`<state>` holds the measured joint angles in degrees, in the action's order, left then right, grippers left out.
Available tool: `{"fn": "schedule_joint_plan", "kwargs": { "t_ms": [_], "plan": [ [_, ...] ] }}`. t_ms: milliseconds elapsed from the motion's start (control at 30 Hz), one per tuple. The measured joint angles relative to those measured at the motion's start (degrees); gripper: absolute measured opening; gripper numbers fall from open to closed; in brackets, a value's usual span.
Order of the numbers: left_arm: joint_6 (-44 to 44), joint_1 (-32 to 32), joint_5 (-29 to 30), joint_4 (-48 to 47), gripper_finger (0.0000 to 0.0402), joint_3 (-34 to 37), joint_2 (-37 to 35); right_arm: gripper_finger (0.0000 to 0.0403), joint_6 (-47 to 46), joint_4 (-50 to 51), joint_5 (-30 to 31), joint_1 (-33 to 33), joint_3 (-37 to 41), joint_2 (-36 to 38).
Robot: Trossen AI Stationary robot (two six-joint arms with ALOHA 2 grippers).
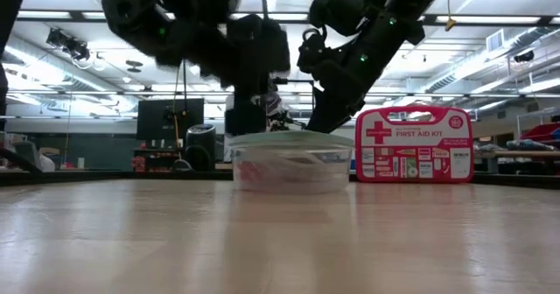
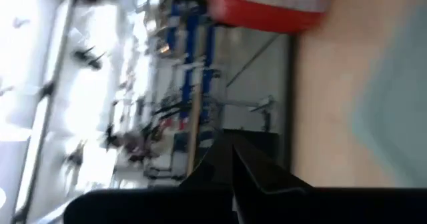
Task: Roll bandage
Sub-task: Close the transparent food container lid
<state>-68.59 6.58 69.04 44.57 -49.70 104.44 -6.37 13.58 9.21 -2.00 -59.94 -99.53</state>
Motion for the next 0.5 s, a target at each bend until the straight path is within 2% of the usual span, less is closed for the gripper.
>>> {"fn": "schedule_joint_plan", "kwargs": {
  "t_ms": [67,133,200,333,433,500],
  "plan": [
    [2.0,-0.2,-0.9,-5.5,0.0000,-0.4,2.0,0.0149,0.0,-0.4,-0.5,0.0,0.0,0.0],
    [-0.4,-0.2,1.4,-4.4,0.0000,-1.0,4.0,0.0149,-0.2,-0.5,-0.7,0.0,0.0,0.0],
    [-5.4,0.1,3.6,0.5,0.0000,-1.2,4.6,0.0149,-0.3,-0.8,-0.9,0.0,0.1,-0.1],
    [-15.4,1.1,2.0,12.5,0.0000,-0.6,2.6,0.0149,-0.9,-0.9,-1.3,0.0,0.1,-0.1],
    [-15.6,1.4,1.8,21.4,0.0000,-0.9,-1.5,0.0149,-1.1,-0.7,-1.4,0.1,0.1,-0.1],
    [-13.5,1.3,2.8,22.0,0.0000,-0.6,-2.6,0.0149,-1.4,-0.7,-1.4,0.2,0.1,-0.1]
  ]
}}
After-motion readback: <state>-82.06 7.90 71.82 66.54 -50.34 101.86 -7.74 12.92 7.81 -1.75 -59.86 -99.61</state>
